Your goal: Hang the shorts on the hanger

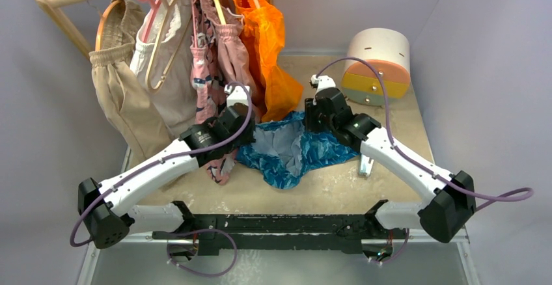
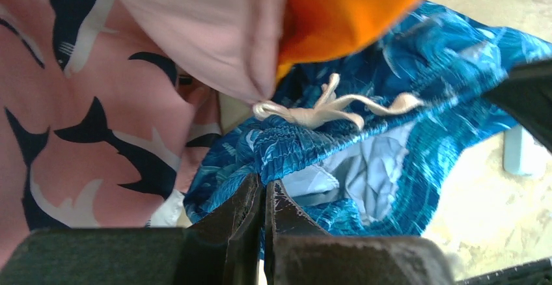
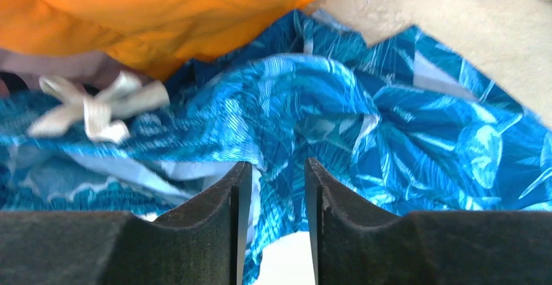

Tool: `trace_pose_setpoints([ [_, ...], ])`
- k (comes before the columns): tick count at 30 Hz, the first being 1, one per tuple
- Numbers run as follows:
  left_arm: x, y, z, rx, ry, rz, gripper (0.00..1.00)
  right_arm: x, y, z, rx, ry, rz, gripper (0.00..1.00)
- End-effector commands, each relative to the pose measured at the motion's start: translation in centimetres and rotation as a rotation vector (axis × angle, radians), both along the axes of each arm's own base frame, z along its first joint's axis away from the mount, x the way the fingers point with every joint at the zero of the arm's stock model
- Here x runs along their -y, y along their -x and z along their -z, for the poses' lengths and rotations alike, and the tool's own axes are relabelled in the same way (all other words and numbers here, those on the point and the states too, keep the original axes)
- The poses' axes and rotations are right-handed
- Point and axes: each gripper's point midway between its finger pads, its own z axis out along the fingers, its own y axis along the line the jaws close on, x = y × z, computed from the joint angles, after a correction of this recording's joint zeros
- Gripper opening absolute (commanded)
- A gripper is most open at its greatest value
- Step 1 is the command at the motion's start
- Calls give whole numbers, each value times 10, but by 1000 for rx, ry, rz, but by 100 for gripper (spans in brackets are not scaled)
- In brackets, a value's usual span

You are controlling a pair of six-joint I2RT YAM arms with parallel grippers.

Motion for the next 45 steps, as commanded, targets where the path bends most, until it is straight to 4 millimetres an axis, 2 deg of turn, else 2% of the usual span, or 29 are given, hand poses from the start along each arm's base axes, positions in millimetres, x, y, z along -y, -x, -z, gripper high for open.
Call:
trace_pose_setpoints([
  [1,-1,-14,-6,1,100,-19,0,-7,21,5,-12,-116,-20,41],
  [5,0,-17,-7,1,103,-22,0,-18,46,21,-41,-204,-80,49],
  [11,1,-19,-4,-6,98,-26,0,-28,60,47,-54,-180,-118,56],
  [13,0,-20,-4,-4,94,-28,0,-27,57,54,-33,-145,-111,57],
  [15,-1,-20,-4,-3,90,-28,0,-16,51,61,-20,-92,-64,57],
  [17,-1,-20,-5,-2,88,-25,0,-3,46,63,-2,-46,2,57],
  [19,-2,-20,-5,0,80,-23,0,4,48,62,-19,-53,51,57],
  [25,-6,-20,-5,6,51,-17,0,13,57,52,-44,-103,122,57],
  [30,-8,-19,-8,16,48,-12,0,12,51,67,-39,-73,108,57],
  [36,-9,-18,-10,21,46,-4,0,15,33,81,-51,-63,142,56],
  [42,-10,-18,-7,19,39,-2,0,7,22,83,-7,-62,82,48],
  [44,-10,-18,-7,20,40,-4,0,12,18,79,14,-46,104,37],
  [45,-10,-17,-7,20,40,-4,0,16,16,74,31,-39,117,28],
])
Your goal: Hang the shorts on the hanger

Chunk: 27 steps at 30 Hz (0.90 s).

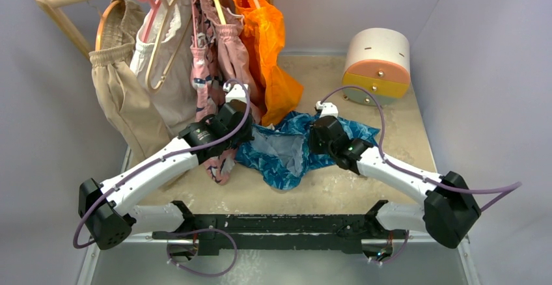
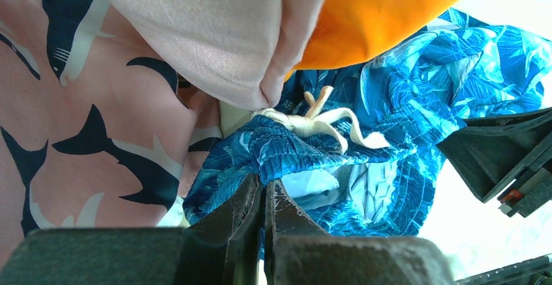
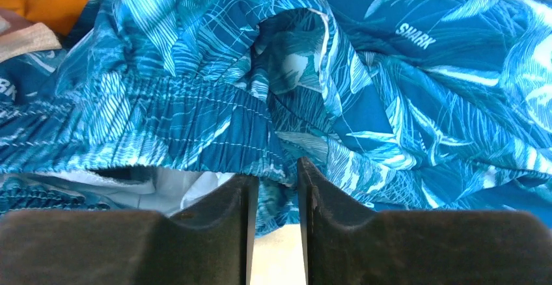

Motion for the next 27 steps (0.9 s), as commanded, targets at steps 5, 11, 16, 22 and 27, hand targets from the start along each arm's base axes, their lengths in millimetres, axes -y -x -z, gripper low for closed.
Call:
trace_pose_setpoints([
  [5,-6,-3,-46,85,29,6,0,29,-21,-81,178,51,126,0],
  [11,-18,8,-113,175,68,36,0,63,-5,-205,311,33,183,0],
  [16,-28,26,-156,222,102,94,0,70,21,-296,407,-58,94,0],
  [22,-24,42,-146,231,123,191,0,55,37,-304,368,-102,-28,0],
  [27,-14,48,-89,165,112,249,0,29,39,-269,293,-145,-120,0],
])
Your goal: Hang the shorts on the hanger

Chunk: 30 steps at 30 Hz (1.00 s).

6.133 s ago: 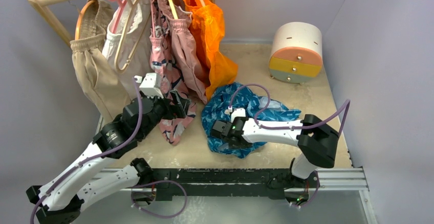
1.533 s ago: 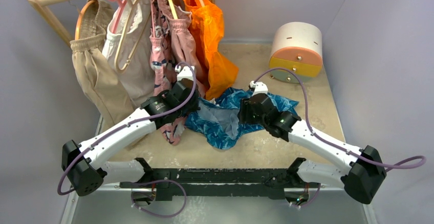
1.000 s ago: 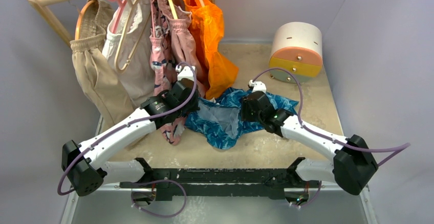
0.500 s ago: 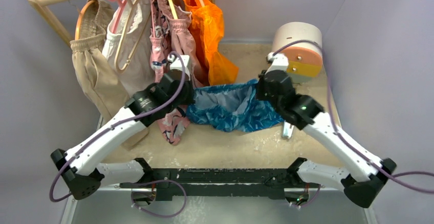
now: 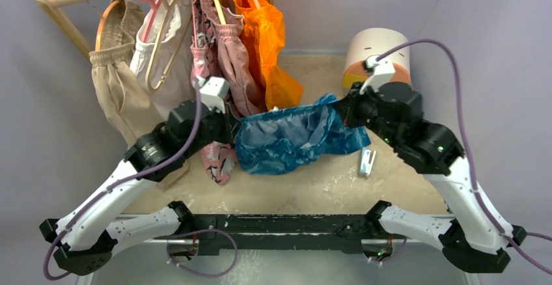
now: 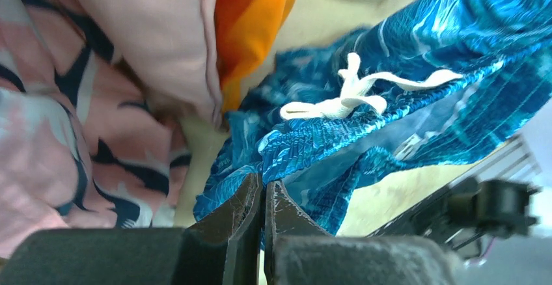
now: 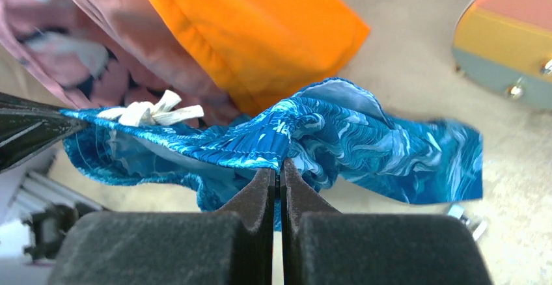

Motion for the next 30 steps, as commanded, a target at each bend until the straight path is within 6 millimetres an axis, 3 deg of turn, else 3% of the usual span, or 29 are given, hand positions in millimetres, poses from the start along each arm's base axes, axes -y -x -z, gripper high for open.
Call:
trace_pose_setpoints([
  [1,-1,-1,52,-59,-96,18,0,-13,0,37,-75,35,-64,0],
  [4,-3,-3,66,-91,-125,-5,6,-25,0,51,-96,12,-96,0],
  [6,-8,-7,63,-90,-138,-44,20,-29,0,58,-104,-3,-108,0],
  [8,-16,-13,51,-65,-141,-93,35,-33,0,64,-107,-19,-118,0],
  [14,-41,-20,-4,38,-117,-215,66,-39,0,81,-120,-44,-132,0],
  [18,-61,-20,-45,106,-132,-278,73,-41,1,90,-128,-47,-138,0],
  [25,-103,-12,-111,223,-209,-360,76,-48,-1,106,-154,-36,-163,0],
  [30,-136,-11,-134,253,-297,-495,76,-47,1,103,-144,-47,-163,0],
])
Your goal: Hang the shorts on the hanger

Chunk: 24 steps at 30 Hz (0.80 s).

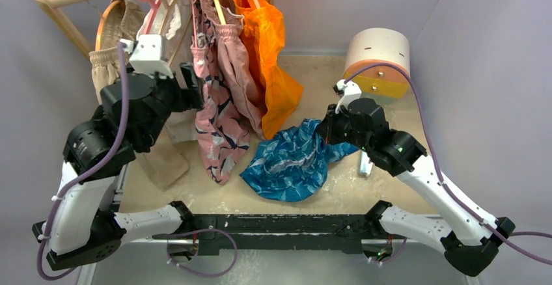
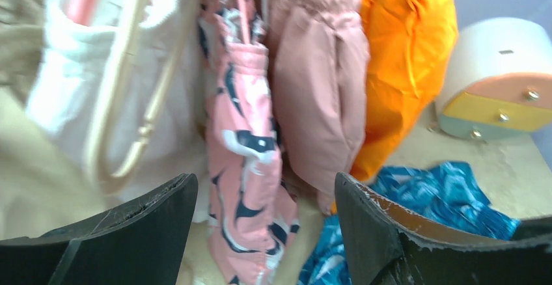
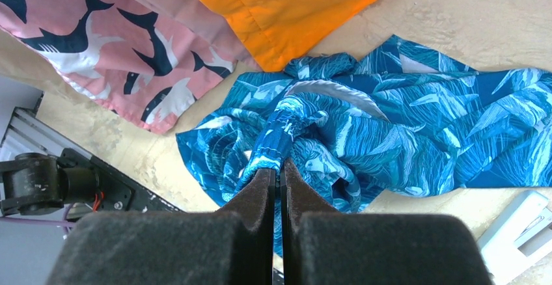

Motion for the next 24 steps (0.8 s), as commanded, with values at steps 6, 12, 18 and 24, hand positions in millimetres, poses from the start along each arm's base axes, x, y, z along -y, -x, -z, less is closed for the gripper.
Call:
trace_pose_setpoints([
  [6,-58,-10,-6,-15,-321,-289,77,-2,-6,-28,87,-86,16,0],
  [12,-74,-13,-17,20,-341,-438,80,-1,-8,-23,85,-69,24,0],
  [18,-78,-16,-35,83,-302,-495,81,1,-6,-26,91,-73,22,0],
  [24,-78,-29,-43,84,-343,-550,82,3,-4,-31,102,-77,22,0],
])
